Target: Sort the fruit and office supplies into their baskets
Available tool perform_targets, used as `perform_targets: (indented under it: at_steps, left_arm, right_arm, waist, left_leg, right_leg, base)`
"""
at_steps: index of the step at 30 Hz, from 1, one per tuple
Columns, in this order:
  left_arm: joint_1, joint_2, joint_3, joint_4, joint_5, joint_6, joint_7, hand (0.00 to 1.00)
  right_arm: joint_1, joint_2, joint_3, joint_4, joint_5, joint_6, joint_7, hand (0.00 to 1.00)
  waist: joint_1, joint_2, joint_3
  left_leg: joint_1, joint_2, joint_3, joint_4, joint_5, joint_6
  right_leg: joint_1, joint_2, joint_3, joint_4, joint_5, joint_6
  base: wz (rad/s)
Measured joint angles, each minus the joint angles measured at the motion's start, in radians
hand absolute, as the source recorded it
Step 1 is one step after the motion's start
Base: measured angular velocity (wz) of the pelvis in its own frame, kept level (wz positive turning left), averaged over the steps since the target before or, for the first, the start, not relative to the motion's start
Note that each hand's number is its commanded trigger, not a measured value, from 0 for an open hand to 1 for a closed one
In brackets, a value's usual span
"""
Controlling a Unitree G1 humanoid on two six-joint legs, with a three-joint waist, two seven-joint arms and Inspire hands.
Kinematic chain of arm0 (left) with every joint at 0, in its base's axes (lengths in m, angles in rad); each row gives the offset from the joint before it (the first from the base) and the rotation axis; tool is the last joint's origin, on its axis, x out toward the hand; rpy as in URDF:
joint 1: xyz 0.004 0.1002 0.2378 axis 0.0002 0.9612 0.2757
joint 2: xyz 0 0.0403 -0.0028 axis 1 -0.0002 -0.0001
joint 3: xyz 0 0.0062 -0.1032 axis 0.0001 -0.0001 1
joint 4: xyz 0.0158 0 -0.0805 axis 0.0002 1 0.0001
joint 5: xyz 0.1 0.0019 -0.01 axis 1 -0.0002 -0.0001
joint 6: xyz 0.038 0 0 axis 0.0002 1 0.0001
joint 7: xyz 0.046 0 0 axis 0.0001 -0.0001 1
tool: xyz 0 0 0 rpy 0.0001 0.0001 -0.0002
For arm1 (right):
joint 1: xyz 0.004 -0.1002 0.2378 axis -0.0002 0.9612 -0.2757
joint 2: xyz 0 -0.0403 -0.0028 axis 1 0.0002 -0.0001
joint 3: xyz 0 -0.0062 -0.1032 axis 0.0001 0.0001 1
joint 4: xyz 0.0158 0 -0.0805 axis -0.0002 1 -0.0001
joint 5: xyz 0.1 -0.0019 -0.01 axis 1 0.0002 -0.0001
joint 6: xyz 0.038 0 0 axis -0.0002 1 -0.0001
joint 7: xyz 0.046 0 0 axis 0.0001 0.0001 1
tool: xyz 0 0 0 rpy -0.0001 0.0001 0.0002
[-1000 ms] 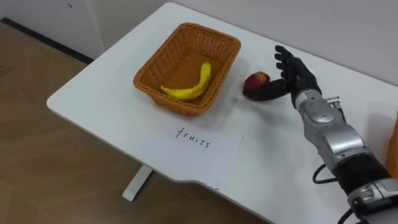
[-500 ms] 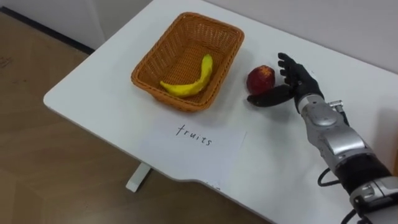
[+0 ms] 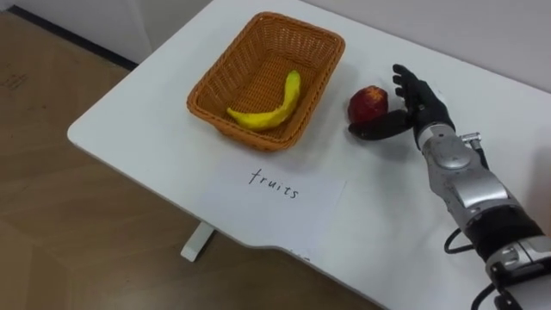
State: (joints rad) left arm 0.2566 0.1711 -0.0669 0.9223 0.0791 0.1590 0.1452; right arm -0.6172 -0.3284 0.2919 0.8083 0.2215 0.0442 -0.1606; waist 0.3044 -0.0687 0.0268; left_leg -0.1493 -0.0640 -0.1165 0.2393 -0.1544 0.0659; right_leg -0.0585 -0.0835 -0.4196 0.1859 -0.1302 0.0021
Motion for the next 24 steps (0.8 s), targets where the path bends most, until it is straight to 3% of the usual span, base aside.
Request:
perform_targets:
  at_steps: [16, 24]
  left_arm:
    - [-0.008, 0.002, -0.016, 0.001, 0.0, 0.0, -0.001, 0.0]
    - [-0.007, 0.007, -0.015, 0.001, -0.002, 0.0, -0.011, 0.0]
  right_arm:
    - [-0.001, 0.003, 0.001, 0.003, -0.041, 0.0, 0.012, 0.0]
    - [-0.001, 0.004, 0.001, 0.003, -0.131, 0.002, 0.045, 0.0]
  waist:
    - [0.005, -0.009, -0.0043]
    - [0.019, -0.037, -0.002]
  left_leg:
    - [0.001, 0.001, 0.001, -0.002, 0.0, 0.0]
    - [0.002, 0.001, 0.001, 0.0, 0.0, 0.0]
  right_leg:
    - [0.0, 0.007, 0.0, 0.0, 0.0, 0.0]
    - [-0.001, 0.007, -0.001, 0.0, 0.0, 0.0]
  base:
    - [0.0]
    - [0.0]
